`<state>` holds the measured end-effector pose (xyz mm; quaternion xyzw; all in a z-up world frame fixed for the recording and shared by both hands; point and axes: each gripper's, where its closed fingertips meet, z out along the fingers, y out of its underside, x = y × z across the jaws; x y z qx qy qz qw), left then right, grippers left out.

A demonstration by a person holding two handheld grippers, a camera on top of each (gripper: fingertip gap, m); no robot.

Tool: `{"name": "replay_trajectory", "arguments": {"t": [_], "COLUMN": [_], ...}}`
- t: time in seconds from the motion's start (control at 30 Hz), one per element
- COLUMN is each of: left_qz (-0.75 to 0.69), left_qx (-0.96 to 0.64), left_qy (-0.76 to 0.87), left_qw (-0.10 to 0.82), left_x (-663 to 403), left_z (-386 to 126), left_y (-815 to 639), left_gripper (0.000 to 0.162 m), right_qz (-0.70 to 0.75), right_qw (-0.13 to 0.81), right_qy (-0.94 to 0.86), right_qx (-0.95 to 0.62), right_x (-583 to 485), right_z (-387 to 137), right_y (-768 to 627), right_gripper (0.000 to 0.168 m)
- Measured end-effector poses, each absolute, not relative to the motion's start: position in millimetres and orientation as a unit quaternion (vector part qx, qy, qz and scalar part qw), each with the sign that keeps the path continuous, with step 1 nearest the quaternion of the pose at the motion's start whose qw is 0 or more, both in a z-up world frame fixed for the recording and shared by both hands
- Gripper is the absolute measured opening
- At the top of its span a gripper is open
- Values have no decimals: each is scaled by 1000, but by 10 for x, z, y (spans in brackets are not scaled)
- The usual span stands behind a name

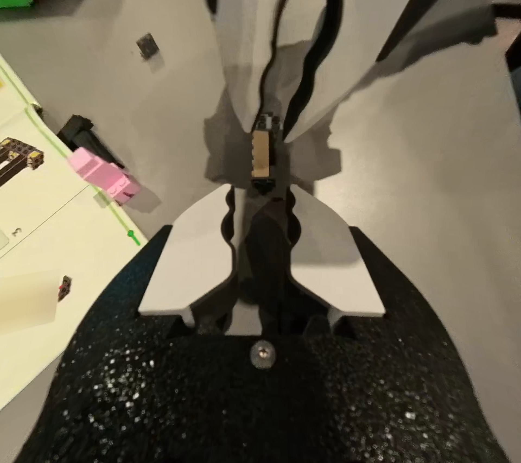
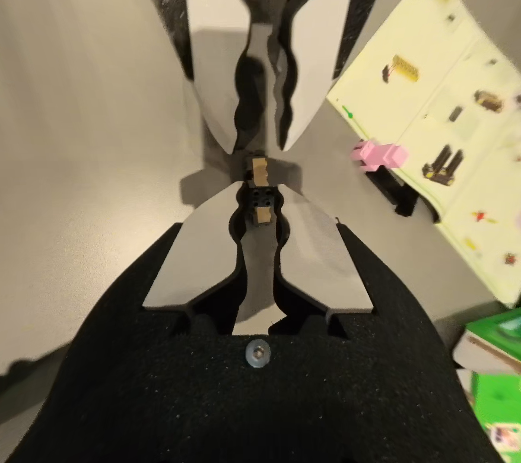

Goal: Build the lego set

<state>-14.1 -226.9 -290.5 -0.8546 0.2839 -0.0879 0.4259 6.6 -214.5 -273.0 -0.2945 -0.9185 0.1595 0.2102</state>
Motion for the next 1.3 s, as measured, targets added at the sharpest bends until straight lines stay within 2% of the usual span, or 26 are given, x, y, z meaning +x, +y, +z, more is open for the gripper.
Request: {"name": "replay_trajectory", "arguments": {"t": [0.03,0.6,1.3], "left_qz": [-87,-89,-101], "left_qx": [-856,-860,-859], "left_qy": [285,292,293], "left_qw": [421,408,408], "left_x": [-131,-82,-51], "left_z": [-2929,-3003,-3009], "left_y": [-2260,-2133,-2146], "left_gripper": [32,18,17], "right_qz": [160,158,153], "right_qw": [204,124,74], "right_qy": [-919,-926,-921], "right_qx": [-296,-318,-351], "right_x": [57,-11,-16], "right_z": [-2745,-2824,-2860], "right_y": [-2145,-2148,-2163], "right_gripper": [17,17,17]}}
